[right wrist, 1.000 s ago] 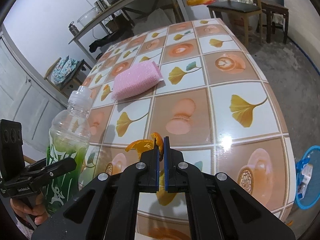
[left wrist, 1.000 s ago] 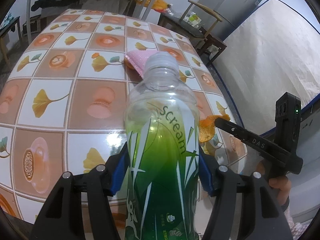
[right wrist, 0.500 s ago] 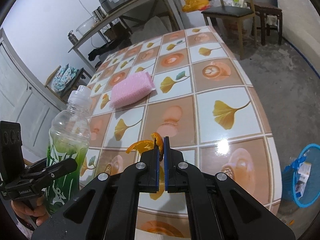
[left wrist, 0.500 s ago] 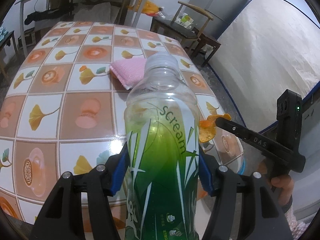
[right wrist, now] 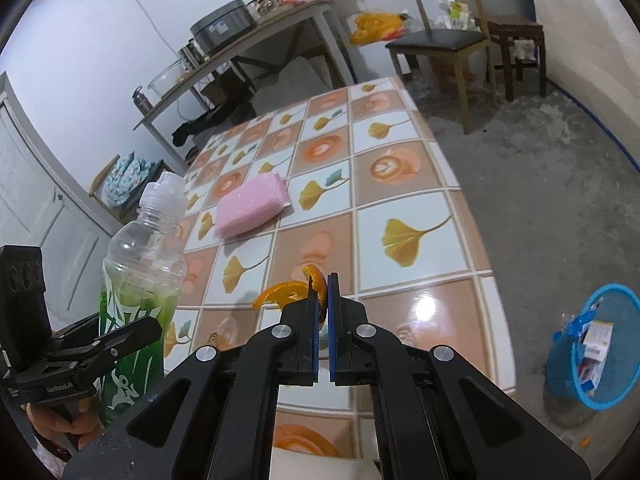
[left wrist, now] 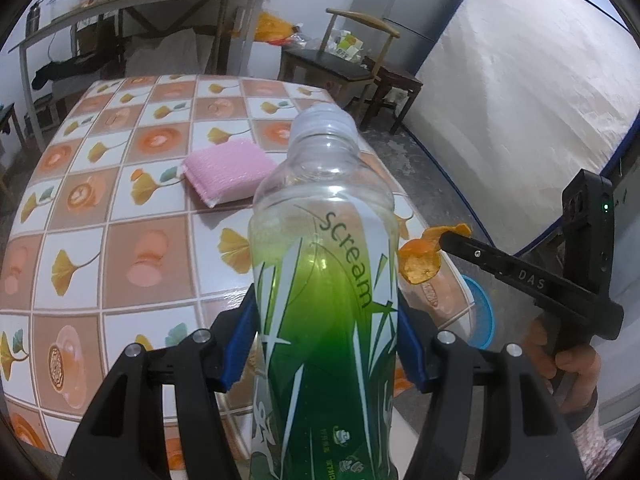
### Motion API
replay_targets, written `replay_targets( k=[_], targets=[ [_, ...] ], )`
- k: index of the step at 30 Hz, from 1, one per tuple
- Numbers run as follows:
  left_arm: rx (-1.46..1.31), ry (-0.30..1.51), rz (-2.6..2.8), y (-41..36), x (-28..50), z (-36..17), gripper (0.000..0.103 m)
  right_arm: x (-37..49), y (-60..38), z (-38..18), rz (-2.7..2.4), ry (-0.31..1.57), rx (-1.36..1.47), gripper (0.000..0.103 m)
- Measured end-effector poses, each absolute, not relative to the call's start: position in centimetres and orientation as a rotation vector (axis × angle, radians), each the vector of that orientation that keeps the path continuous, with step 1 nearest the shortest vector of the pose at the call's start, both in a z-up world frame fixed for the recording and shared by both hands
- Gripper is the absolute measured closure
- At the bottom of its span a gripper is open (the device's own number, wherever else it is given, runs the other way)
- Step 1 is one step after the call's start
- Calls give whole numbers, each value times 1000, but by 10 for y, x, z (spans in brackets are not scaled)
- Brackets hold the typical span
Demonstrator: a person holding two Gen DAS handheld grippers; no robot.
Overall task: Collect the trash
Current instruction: 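Carry the bottle and peel over the blue wastebasket with both grippers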
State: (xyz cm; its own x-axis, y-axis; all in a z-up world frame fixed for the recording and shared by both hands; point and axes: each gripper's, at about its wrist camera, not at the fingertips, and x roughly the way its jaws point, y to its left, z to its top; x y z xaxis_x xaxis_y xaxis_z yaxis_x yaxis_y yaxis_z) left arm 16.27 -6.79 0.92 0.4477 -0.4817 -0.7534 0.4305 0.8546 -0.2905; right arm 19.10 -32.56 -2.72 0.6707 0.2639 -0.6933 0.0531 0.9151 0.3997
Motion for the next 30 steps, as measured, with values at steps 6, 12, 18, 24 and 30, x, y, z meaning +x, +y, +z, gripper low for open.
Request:
replay_targets(
  k=[6,12,18,24,30],
  targets=[
    [-26,940,-597,-90,160,15,43,176,-349,-22,90,801,434,101],
    [8,933,-654,-123,158,21,43,155,-379,-17,35,767,465,101],
    [40,920,-731,-162,156,30,43,126,-419,-11,-56,726,499,101],
    [68,920,-822,-210,157,38,43,94,-460,-9,-158,684,542,101],
    [110,928,-908,-260,151,44,43,61,-498,-15,-258,650,600,101]
  ],
)
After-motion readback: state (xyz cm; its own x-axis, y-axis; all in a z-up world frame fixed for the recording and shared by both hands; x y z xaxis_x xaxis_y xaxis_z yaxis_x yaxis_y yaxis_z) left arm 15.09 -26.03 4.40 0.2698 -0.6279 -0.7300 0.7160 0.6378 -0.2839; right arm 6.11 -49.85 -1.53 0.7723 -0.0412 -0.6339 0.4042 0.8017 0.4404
